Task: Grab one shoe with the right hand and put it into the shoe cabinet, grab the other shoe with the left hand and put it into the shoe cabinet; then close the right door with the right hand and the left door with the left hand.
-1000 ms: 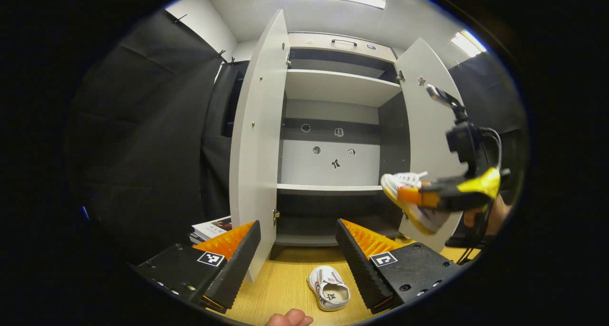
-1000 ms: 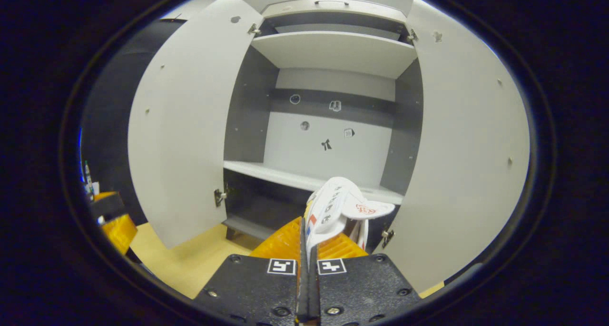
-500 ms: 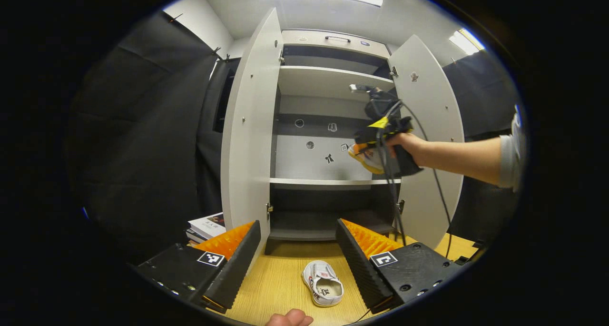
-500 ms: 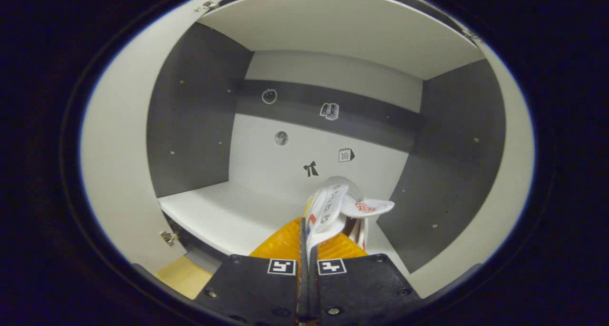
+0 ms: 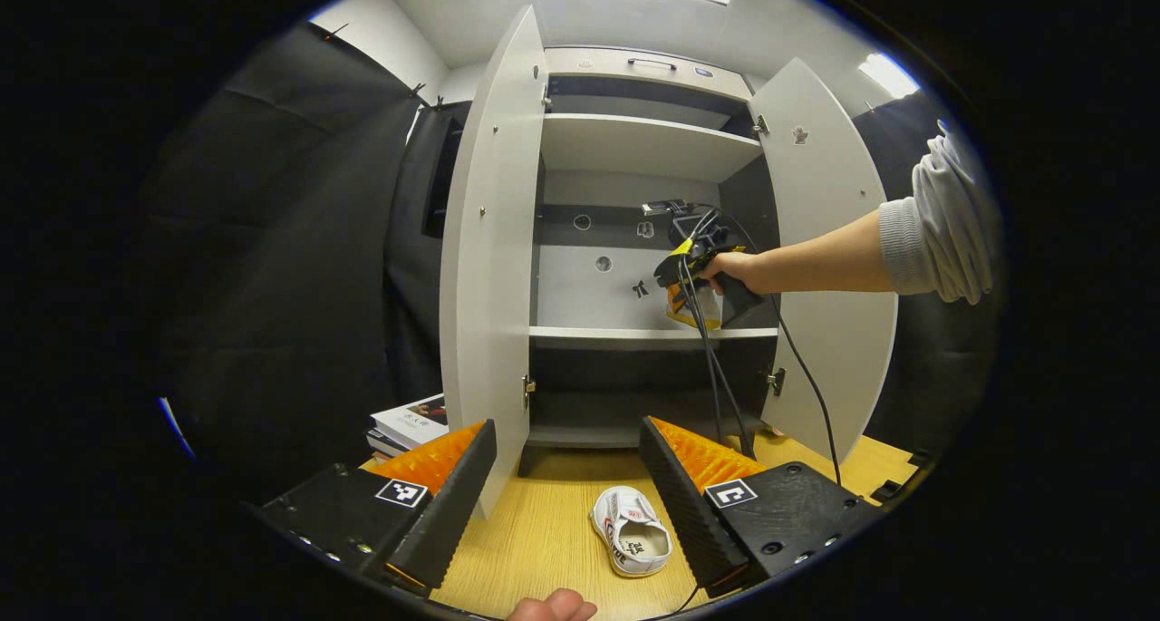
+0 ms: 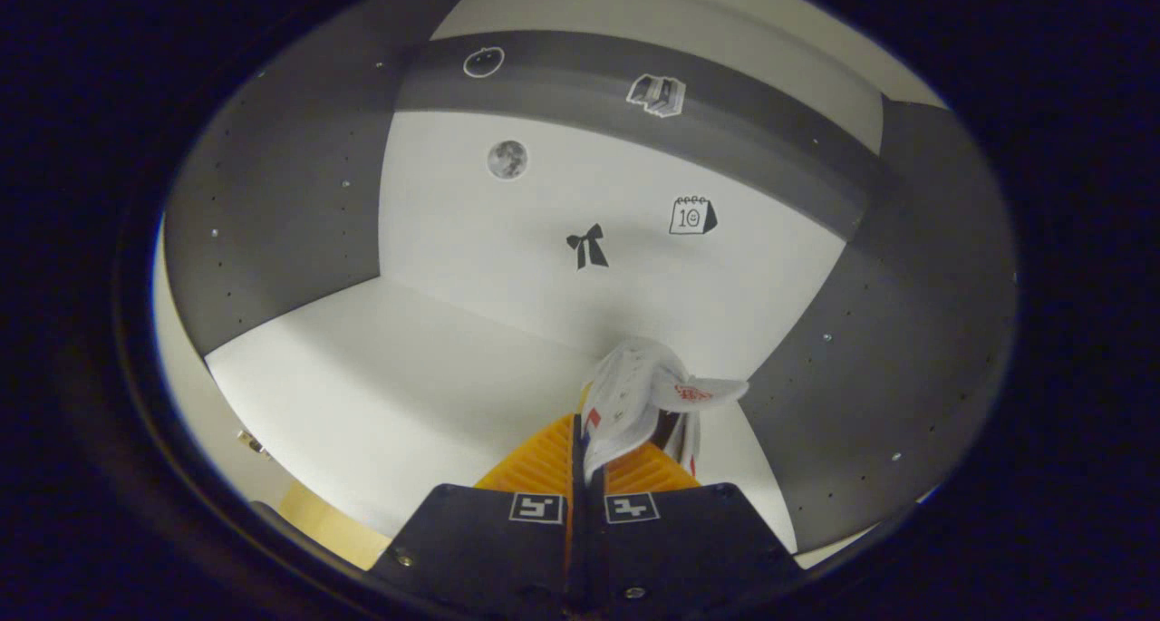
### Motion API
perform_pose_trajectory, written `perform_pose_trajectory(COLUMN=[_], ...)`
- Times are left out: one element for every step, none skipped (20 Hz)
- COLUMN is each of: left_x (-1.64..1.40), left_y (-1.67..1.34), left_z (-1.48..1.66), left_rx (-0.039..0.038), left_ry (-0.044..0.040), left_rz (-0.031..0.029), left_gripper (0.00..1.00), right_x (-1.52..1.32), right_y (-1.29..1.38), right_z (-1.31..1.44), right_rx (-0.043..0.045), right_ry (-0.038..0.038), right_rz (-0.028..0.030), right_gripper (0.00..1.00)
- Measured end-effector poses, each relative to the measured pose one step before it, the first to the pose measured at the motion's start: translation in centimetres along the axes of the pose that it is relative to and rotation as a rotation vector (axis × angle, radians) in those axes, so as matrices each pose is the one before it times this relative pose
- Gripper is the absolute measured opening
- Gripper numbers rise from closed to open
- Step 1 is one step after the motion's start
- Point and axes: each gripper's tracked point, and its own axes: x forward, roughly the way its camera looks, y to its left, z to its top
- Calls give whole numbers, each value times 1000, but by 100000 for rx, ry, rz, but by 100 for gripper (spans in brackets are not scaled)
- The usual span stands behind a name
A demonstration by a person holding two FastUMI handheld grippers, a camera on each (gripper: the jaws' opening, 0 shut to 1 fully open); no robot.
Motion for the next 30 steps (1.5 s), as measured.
perform_pose_trajectory(left_x=[73,43,103,79,91,11,-8,47,24,0,-18,-20,-74,-140,-32,-83,-122,-100,-41,-105,-80,-107,-111,-54,-120,-62,-126,-29,-89,-77], left_y=[259,123,36,35,31,48,12,54,-8,-128,52,-47,-183,-152,-102,-28,-156,-153,-154,-94,-79,-109,-94,-8,-69,35,15,20,-31,-127], left_z=[-116,67,13,36,-46,-10,78,1,67,117,31,50,314,143,181,191,62,74,21,95,64,62,2,86,71,78,85,6,85,15], left_rx=[219,167,-17,-155,-152,18,225,128,-107,-73,-77,-167,-295,-276,-89,-44,-213,-409,-431,-162,29,54,18,43,145,434,424,236,53,-21], left_ry=[38,84,-121,-196,-88,-57,-44,-179,-321,-250,-245,-523,-837,-655,-688,-539,-496,-338,-166,-192,-241,30,43,-74,-176,-230,-240,-111,-75,-19], left_rz=[126,168,-37,-123,-151,-283,-43,-111,-406,-355,-271,-374,-531,-722,-500,-293,-412,-572,-490,-441,-171,-134,-185,-44,-122,205,357,167,127,17], left_gripper=[95,95,95,95,95,95,95,95,95,95,95,95,95,95,95,95,95,95,95,95,95,95,95,95,95,95,95,95,95,95], right_x=[41,134,-3,85,-342,-278,-598,-761,-904,-1033,-1010,-1198,-1107,-1425,-1415,-1536,-1576,-1697,-1673,-1795,-1802,-1839,-1821,-1696,-1819,-1634,-1415,-1717,-1373,-1407], right_y=[6,-46,428,-227,-280,141,178,54,21,-115,-22,-139,-104,-31,-25,-177,-134,-118,-121,-174,-110,-166,-74,-113,-344,-424,-333,-450,-630,-554], right_z=[47,11,-16,181,143,414,521,688,758,803,562,609,417,482,273,269,166,34,-161,-107,-375,-424,-442,-461,-499,-586,-728,-699,-933,-881], right_rx=[-343,-219,737,-210,-501,-937,-1587,-1925,-1931,-1335,-524,667,1910,2882,2592,2396,1953,1793,1481,1481,1227,1228,1547,1998,1845,2062,1984,870,652,875], right_ry=[-59,-122,-101,-606,-442,-720,-1835,-2161,-2548,-2548,-2389,-2579,-2527,-2626,-2358,-2806,-2988,-2522,-2701,-2592,-2359,-2033,-2247,-2337,-2064,-1924,-1500,-1114,-1118,-1473], right_rz=[-545,339,932,-1032,-1556,-303,-242,-595,-588,-348,24,222,484,1312,1113,523,590,443,449,-180,183,-15,192,-58,-840,-1015,-1168,-1348,-1880,-2003], right_gripper=[4,6,13,12,16,30,27,41,51,55,61,58,65,65,65,66,66,70,78,76,78,84,86,84,85,87,88,91,89,90])
